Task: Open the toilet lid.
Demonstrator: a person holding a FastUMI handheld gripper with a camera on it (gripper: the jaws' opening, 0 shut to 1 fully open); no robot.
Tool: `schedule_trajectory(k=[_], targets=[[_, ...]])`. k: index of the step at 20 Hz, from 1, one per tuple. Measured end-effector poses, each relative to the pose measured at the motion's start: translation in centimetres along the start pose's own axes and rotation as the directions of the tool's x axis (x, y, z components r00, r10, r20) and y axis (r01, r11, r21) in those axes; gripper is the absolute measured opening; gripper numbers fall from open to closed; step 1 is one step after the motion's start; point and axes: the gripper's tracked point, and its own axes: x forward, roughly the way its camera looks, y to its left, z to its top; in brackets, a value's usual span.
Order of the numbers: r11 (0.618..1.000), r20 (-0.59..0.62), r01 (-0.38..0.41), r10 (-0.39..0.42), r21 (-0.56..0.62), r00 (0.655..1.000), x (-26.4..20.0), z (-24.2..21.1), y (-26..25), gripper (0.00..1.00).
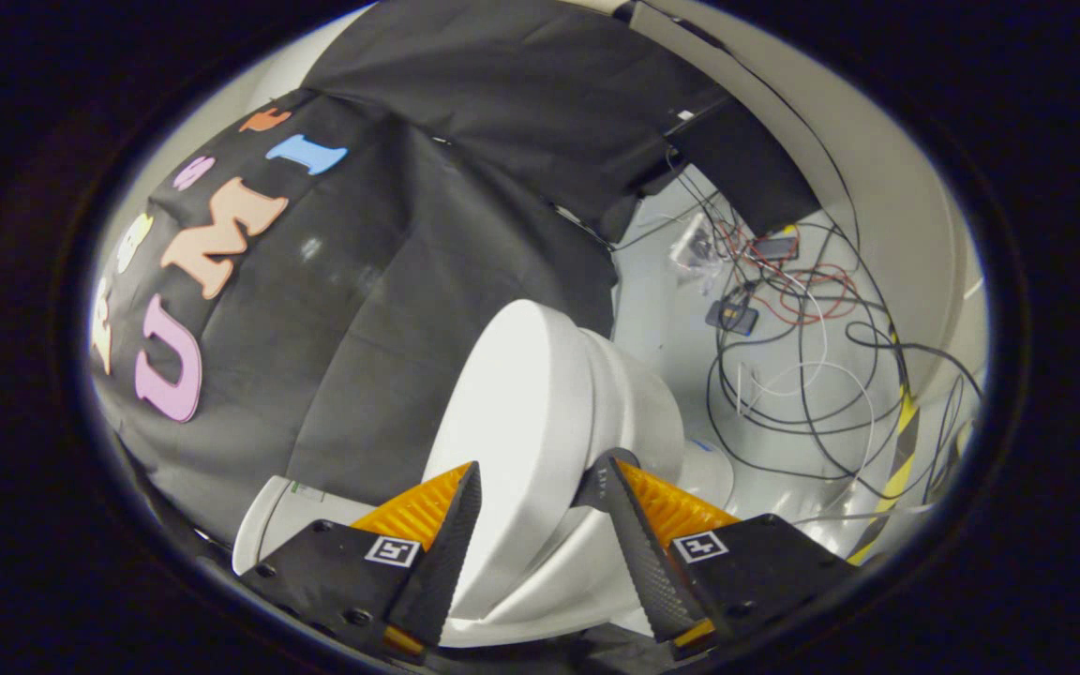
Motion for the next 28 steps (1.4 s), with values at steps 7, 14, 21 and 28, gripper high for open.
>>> schedule_trajectory(k=[7,14,21,28], targets=[[0.985,0.069,-0.055,0.044,0.164,0.997,-0.3,1.3,-1.0,0.83],[0.978,-0.006,0.029,-0.029,0.205,1.0,1.0,0.1,-3.5,0.6],[0.971,-0.043,0.03,-0.02,0.238,0.999,2.0,-0.8,-3.4,0.07],[0.988,-0.041,-0.052,0.059,0.145,0.997,0.9,-0.1,-1.7,0.06]])
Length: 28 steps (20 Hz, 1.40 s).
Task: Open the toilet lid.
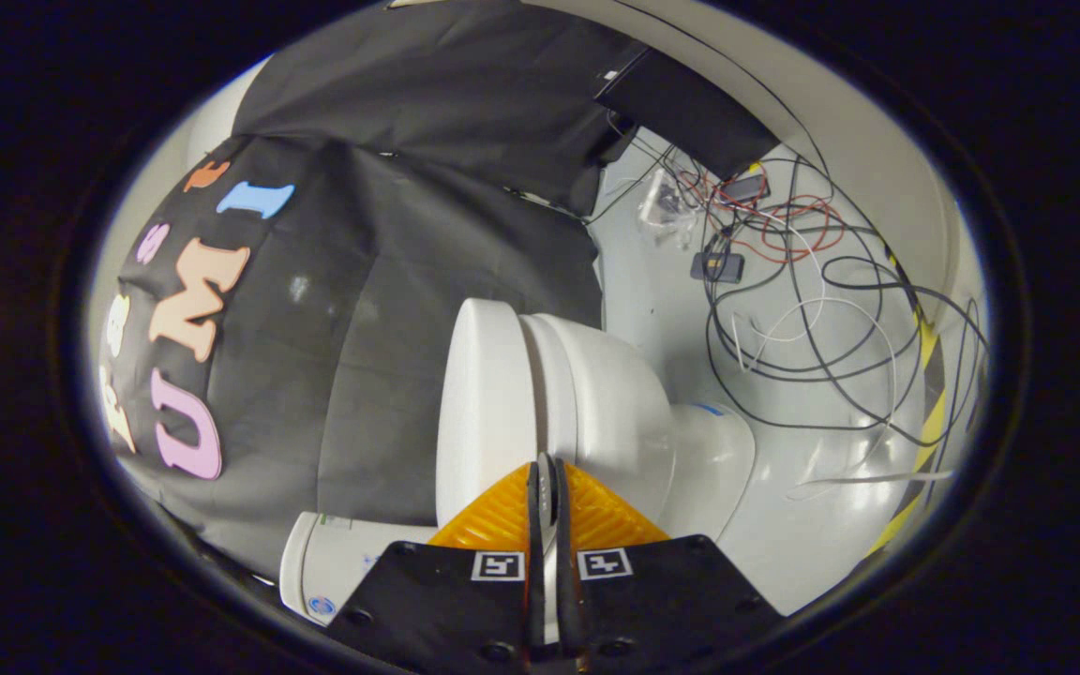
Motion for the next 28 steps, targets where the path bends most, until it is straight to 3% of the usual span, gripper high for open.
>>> schedule_trajectory(k=[5,11,15,18,25,28], targets=[[0.986,0.023,-0.029,0.033,-0.164,0.999,-1.1,0.7,2.6,0.07],[0.927,0.095,-0.148,0.191,-0.345,0.977,-3.8,1.1,10.3,0.07],[0.8,0.05,-0.255,0.334,-0.543,0.941,-6.1,-1.1,17.6,0.07],[0.717,0.018,-0.257,0.351,-0.648,0.936,-7.4,-2.5,20.2,0.07],[0.53,-0.104,-0.352,0.441,-0.772,0.892,-9.4,-7.2,25.6,0.1],[0.395,-0.167,-0.359,0.444,-0.846,0.88,-10.0,-8.5,26.8,0.12]])
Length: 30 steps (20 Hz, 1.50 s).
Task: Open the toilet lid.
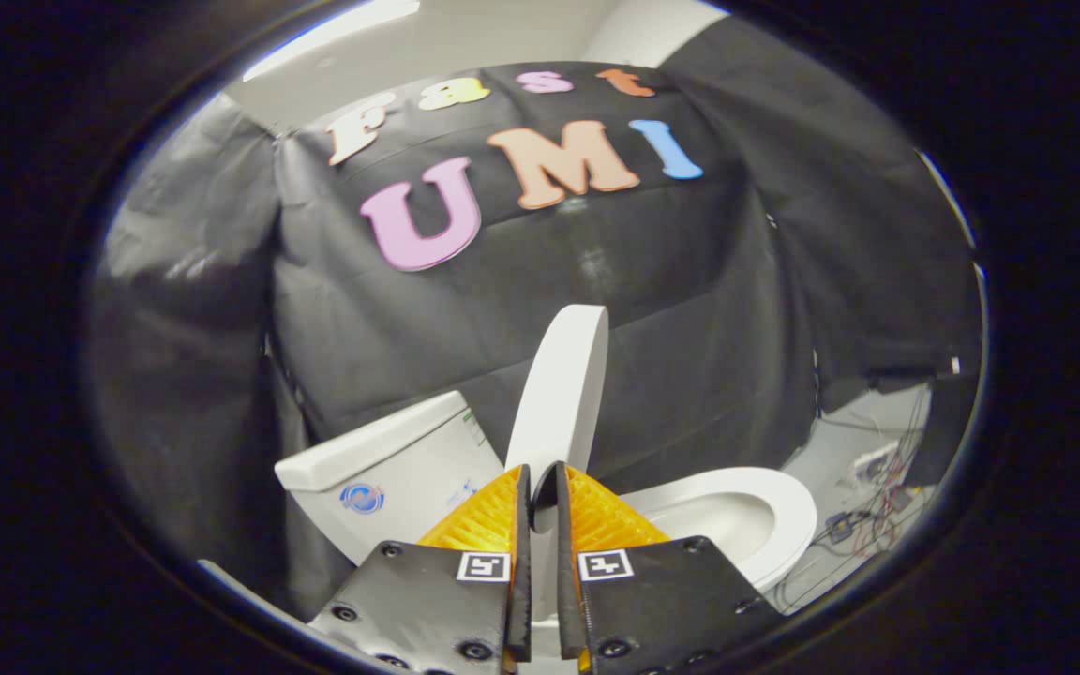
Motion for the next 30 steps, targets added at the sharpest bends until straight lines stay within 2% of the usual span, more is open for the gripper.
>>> schedule_trajectory(k=[5,8,17,21,23,25,27,30], targets=[[0.991,-0.018,-0.081,0.08,-0.103,0.997,0.9,0.7,3.5,0.13],[0.973,-0.041,-0.128,0.123,-0.194,0.992,1.4,0.6,5.4,0.13],[0.934,-0.078,-0.266,0.255,-0.239,0.964,2.4,0.2,10.8,0.14],[0.911,-0.115,-0.298,0.276,-0.284,0.954,2.9,0.0,11.8,0.14],[0.905,-0.121,-0.319,0.296,-0.281,0.947,2.6,0.1,11.6,0.21],[0.905,-0.088,-0.334,0.323,-0.262,0.942,2.3,1.5,11.7,0.22],[0.906,-0.041,-0.327,0.329,-0.268,0.944,2.2,3.4,11.7,0.32],[0.876,-0.024,-0.379,0.39,-0.298,0.92,1.1,5.6,12.1,0.46]])
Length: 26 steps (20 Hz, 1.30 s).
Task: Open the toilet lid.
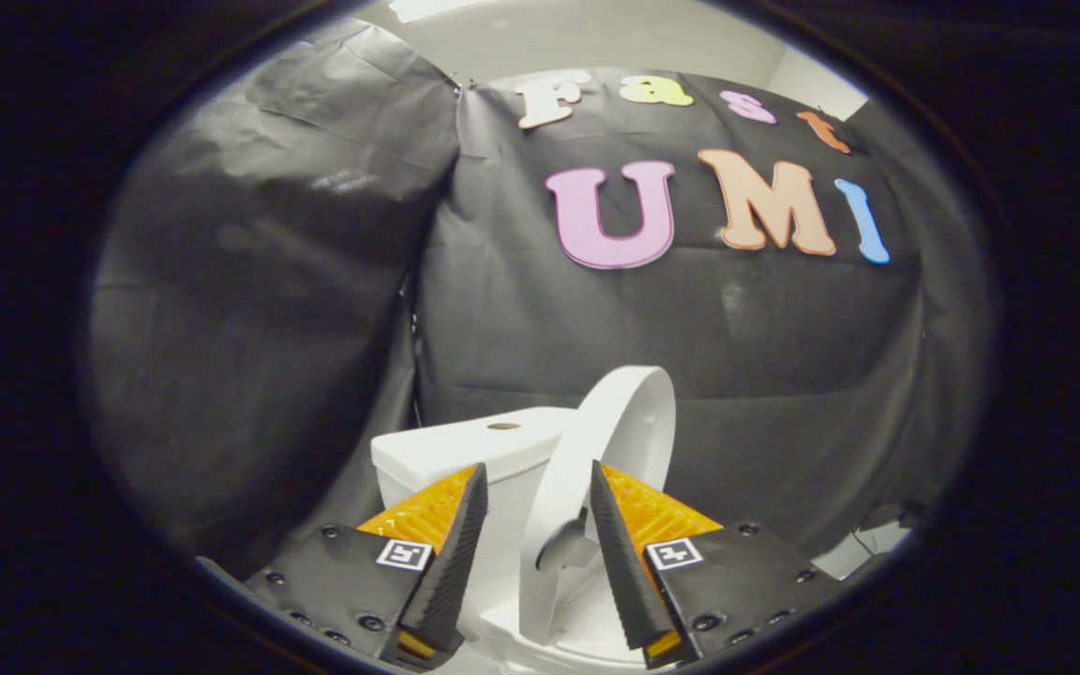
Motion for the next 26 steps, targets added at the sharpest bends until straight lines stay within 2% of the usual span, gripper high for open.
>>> schedule_trajectory(k=[2,5,8,13,22,26], targets=[[0.999,0.022,0.016,-0.015,-0.028,1.0,-0.9,1.6,-1.5,0.56],[0.997,0.064,0.075,-0.074,-0.011,0.995,-2.7,3.1,-4.4,0.7],[0.99,0.042,0.141,-0.141,0.003,0.989,-4.9,2.8,-8.0,0.7],[0.991,-0.039,0.13,-0.131,-0.019,0.991,-10.0,0.3,-13.1,0.7],[0.957,-0.043,0.29,-0.289,0.028,0.956,-14.3,-1.5,-24.8,0.7],[0.961,-0.101,0.276,-0.275,0.004,0.956,-15.6,-3.7,-27.5,0.68]])
